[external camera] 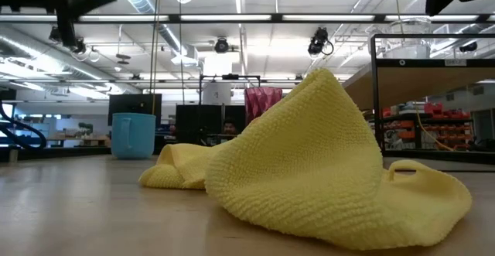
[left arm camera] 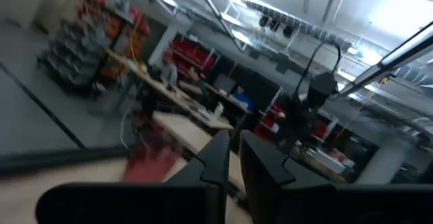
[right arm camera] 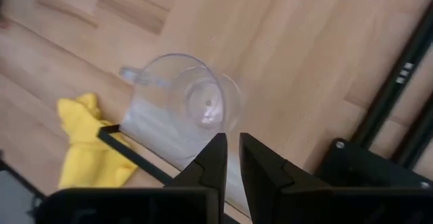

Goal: Stack small to large cups/mugs on shelf
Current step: Put the blue mug on the shelf

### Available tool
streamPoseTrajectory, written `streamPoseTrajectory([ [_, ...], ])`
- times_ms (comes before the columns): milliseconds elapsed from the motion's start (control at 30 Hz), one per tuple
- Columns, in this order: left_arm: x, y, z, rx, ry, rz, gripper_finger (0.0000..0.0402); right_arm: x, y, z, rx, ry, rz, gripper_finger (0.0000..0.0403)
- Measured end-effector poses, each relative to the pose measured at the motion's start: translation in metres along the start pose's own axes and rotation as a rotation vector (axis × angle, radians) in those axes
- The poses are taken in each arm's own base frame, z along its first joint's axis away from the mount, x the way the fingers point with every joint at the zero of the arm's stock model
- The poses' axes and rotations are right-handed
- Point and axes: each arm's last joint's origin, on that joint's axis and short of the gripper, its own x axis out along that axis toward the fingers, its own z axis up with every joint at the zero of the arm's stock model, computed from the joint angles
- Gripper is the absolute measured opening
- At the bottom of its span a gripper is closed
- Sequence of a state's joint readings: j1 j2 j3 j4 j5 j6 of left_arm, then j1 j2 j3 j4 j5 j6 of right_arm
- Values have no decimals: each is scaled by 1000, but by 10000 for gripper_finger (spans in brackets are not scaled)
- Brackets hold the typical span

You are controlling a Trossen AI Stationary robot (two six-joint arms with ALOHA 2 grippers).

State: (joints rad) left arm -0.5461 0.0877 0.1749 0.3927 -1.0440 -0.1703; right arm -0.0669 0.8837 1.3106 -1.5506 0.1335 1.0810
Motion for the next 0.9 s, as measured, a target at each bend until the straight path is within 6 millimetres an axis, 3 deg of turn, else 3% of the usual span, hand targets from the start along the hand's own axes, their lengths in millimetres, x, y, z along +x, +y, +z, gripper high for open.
streamPoseTrajectory([
  [300,10,-26,75,239,105,175,41,-12,1,2,-30,-103,181,48],
  [500,13,-36,106,266,267,315,35,-19,4,5,-83,-170,277,48],
  [667,20,-44,118,288,429,481,28,-26,8,8,-114,-238,377,48],
  [900,43,-52,109,291,675,752,31,-40,20,14,-182,-341,592,48],
])
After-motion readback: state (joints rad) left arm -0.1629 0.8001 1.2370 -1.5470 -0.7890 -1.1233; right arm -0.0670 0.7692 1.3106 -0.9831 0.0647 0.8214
